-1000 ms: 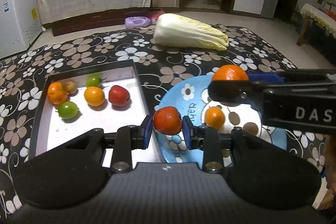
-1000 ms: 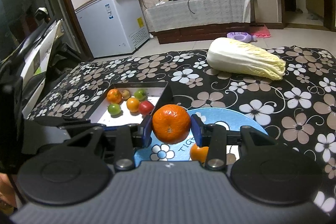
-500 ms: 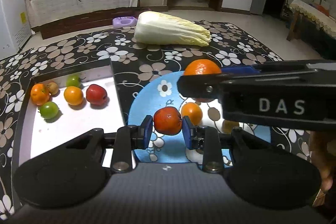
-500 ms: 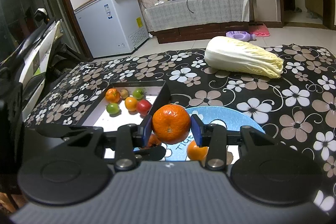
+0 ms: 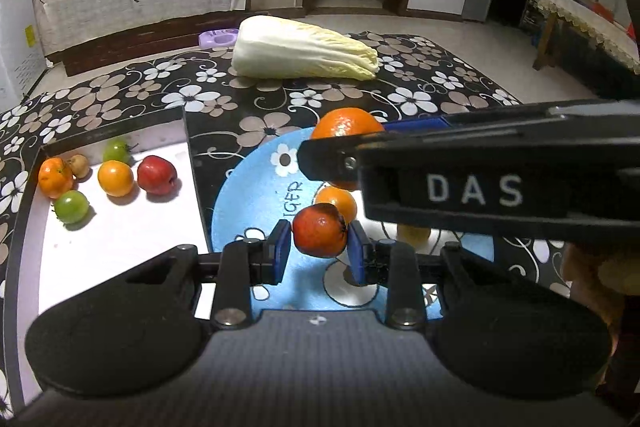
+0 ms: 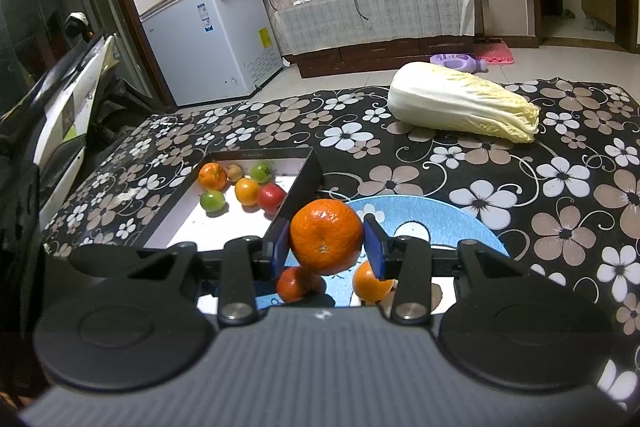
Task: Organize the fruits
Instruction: 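Carry the red apple to the plate with the left tool while the right holds the mandarin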
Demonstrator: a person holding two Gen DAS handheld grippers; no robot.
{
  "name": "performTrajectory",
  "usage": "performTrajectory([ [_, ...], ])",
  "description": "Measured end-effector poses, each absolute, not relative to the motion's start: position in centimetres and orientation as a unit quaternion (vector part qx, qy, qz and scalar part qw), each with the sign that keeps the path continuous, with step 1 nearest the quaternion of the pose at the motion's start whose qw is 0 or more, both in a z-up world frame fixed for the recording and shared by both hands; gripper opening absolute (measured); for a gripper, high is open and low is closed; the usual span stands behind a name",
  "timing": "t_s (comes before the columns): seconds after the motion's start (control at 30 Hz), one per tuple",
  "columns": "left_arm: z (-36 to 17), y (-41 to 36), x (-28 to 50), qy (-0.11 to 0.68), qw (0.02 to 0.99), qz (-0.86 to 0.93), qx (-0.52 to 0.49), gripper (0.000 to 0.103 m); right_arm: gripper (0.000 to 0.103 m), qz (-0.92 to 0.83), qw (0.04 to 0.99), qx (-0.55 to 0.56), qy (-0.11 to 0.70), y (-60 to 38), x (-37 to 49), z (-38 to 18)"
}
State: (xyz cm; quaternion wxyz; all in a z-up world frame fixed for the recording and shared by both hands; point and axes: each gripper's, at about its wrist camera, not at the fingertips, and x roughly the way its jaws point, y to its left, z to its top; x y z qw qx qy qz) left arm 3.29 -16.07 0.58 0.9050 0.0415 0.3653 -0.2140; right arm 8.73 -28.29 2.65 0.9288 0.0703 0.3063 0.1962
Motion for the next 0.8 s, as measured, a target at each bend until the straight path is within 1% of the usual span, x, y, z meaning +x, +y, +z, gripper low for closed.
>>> performTrajectory([
  [0.8,-0.6,-17.4,2.6,0.368,0.898,-0.235,0.053,0.036,0.043,0.198,0.925,0.068,0.316,-28.3,8.9,2.2],
])
